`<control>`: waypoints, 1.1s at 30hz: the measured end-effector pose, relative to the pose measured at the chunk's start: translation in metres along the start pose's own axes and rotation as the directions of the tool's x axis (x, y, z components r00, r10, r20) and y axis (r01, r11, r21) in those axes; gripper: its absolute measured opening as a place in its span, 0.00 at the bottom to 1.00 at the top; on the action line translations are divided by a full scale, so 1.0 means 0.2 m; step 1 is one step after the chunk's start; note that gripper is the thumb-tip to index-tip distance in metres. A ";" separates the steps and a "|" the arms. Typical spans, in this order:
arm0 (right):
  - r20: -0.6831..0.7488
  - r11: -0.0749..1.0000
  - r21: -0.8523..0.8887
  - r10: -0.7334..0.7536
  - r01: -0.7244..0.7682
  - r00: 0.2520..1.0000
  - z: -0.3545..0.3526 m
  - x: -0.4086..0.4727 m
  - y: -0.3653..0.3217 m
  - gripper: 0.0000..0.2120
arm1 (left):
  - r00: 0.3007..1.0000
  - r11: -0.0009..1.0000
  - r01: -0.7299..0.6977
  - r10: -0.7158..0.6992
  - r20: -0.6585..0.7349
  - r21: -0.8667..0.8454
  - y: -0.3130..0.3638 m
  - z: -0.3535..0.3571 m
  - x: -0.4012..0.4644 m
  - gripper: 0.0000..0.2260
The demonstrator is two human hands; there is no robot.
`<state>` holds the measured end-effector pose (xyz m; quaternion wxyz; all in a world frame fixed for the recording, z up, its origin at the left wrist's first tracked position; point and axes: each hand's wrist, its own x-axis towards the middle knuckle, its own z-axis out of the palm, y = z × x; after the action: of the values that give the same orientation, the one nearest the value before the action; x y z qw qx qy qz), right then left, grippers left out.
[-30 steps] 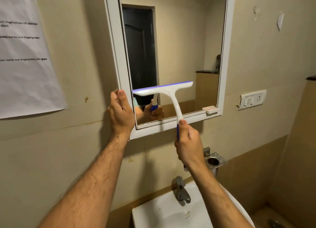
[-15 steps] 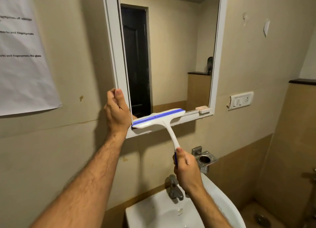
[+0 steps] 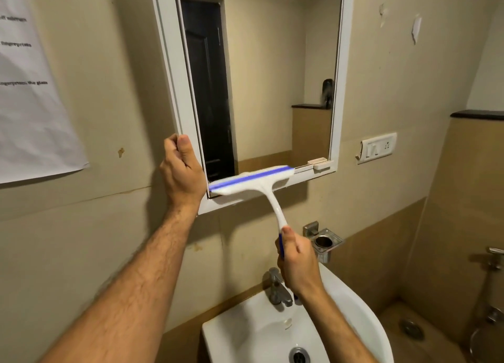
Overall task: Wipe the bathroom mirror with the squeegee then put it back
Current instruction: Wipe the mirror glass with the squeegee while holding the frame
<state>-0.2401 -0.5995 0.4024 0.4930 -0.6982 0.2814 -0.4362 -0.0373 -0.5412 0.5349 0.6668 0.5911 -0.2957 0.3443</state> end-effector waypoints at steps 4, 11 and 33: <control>-0.010 1.000 0.009 -0.013 0.013 1.000 -0.06 0.05 -0.06 0.23 | 1.000 1.000 0.018 -0.018 0.001 0.005 0.01 0.00 0.00 0.17; -0.143 0.999 0.030 0.019 -0.015 0.990 -0.23 0.31 -0.29 0.24 | 1.000 1.000 0.006 -0.006 0.011 0.019 0.03 -0.01 -0.01 0.17; -0.107 1.000 -0.001 -0.004 0.004 0.994 -0.45 0.48 -0.19 0.27 | 0.969 0.976 0.215 -0.219 0.111 0.047 0.12 -0.05 0.04 0.23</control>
<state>-0.2774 -0.7041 0.4821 0.4762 -0.6746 0.3060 -0.4738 -0.0523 -0.5293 0.5541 0.6718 0.6503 -0.2616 0.2396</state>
